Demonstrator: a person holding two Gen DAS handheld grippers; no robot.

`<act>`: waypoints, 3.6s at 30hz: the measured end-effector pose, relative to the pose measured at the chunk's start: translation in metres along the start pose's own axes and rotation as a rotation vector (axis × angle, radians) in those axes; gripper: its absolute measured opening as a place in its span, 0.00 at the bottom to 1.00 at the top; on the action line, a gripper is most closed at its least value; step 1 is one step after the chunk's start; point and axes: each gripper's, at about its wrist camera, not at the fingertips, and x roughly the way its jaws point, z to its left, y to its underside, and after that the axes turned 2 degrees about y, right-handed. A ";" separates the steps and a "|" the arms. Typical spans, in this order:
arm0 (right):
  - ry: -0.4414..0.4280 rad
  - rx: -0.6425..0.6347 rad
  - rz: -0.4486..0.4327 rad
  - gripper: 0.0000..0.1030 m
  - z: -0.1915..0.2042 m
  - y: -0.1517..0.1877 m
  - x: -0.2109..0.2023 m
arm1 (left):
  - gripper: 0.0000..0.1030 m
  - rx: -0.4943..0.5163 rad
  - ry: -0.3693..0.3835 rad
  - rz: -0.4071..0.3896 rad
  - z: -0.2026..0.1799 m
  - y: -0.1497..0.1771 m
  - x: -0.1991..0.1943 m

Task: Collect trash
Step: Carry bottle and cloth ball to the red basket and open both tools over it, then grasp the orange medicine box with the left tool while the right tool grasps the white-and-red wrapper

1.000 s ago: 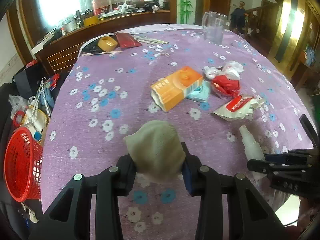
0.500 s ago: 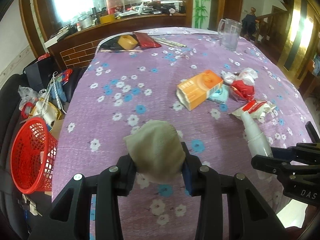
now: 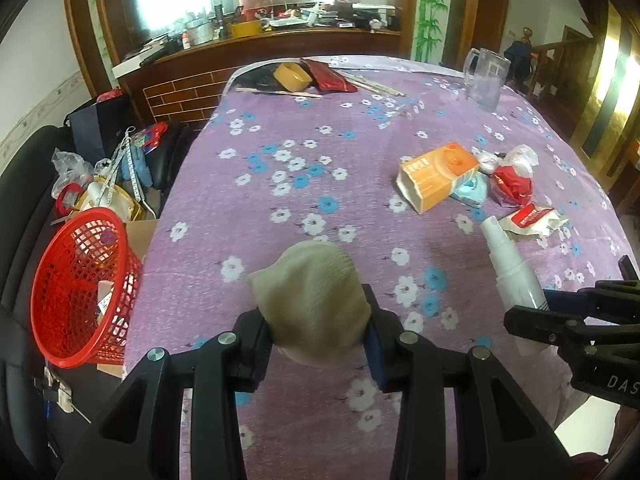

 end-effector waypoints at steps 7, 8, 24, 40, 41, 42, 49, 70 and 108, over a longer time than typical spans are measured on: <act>-0.005 -0.037 0.007 0.31 0.022 -0.006 0.003 | 0.37 -0.030 -0.011 -0.002 0.023 0.006 -0.006; -0.006 -0.039 0.008 0.31 0.025 -0.007 0.004 | 0.37 -0.033 -0.014 -0.001 0.025 0.007 -0.007; -0.049 -0.120 0.033 0.31 0.097 -0.028 0.027 | 0.37 -0.112 -0.070 -0.028 0.102 0.014 -0.026; -0.135 -0.261 0.055 0.32 0.204 -0.071 0.053 | 0.37 -0.317 -0.180 -0.043 0.225 0.020 -0.037; -0.145 -0.269 0.058 0.32 0.211 -0.074 0.054 | 0.37 -0.333 -0.193 -0.042 0.235 0.021 -0.036; -0.161 -0.279 0.062 0.32 0.222 -0.078 0.058 | 0.37 -0.343 -0.199 -0.039 0.242 0.022 -0.035; -0.203 -0.321 0.089 0.32 0.275 -0.101 0.089 | 0.37 -0.377 -0.230 -0.032 0.277 0.022 -0.029; -0.246 -0.245 0.055 0.32 0.256 -0.102 0.073 | 0.54 -0.396 -0.186 -0.068 0.249 0.022 -0.045; 0.029 0.735 0.002 0.48 -0.189 -0.039 0.031 | 0.72 0.176 0.154 0.017 -0.061 -0.035 -0.011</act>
